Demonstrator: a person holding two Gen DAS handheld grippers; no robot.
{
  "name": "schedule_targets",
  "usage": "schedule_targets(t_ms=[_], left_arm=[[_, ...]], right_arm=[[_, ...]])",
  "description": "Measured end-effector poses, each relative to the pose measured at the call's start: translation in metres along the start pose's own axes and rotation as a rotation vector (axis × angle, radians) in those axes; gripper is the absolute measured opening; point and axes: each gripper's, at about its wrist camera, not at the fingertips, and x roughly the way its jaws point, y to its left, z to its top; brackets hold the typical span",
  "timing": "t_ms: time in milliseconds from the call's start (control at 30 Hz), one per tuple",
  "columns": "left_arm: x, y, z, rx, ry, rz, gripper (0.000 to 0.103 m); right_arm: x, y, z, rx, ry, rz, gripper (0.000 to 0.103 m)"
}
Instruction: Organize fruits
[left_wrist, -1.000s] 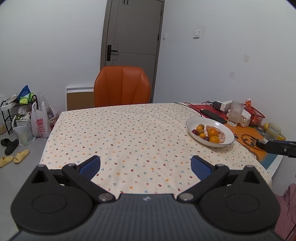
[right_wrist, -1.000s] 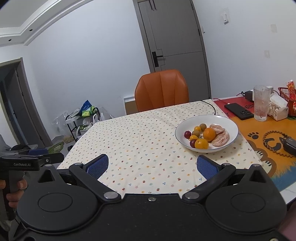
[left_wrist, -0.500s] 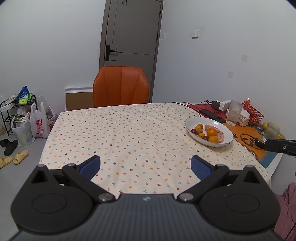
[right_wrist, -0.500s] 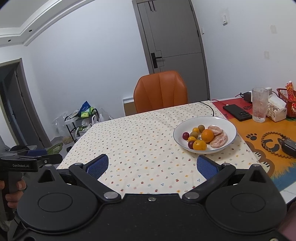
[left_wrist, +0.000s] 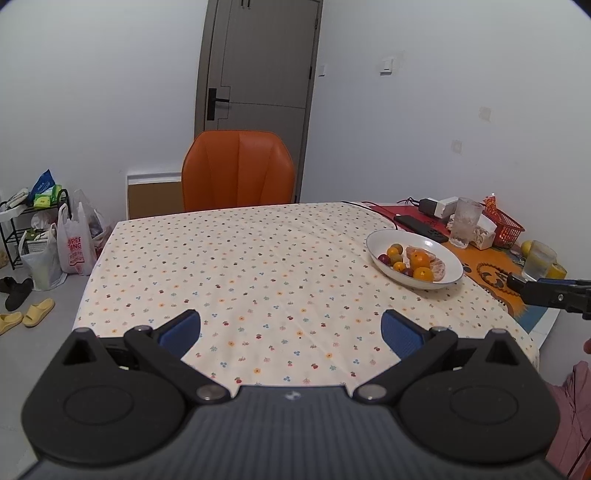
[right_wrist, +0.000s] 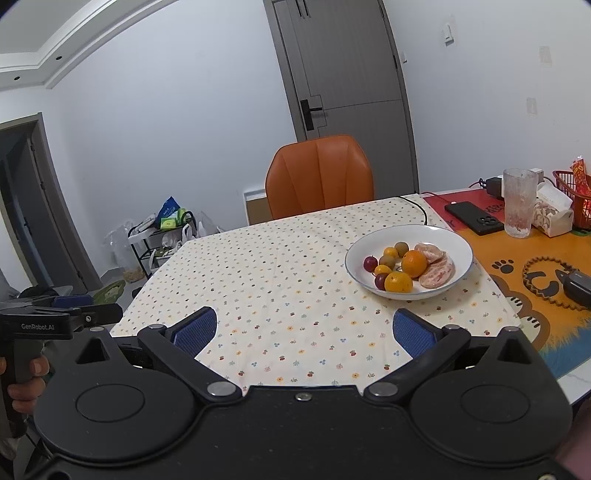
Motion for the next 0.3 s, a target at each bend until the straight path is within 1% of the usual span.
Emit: schedule_targets(t_ms=[300], left_arm=[[0.0001,0.0024,-0.0024,0.005,0.002,-0.02,0.103]], right_arm=[[0.0037,0.0002,-0.0001,-0.003,0.009,-0.012,0.103]])
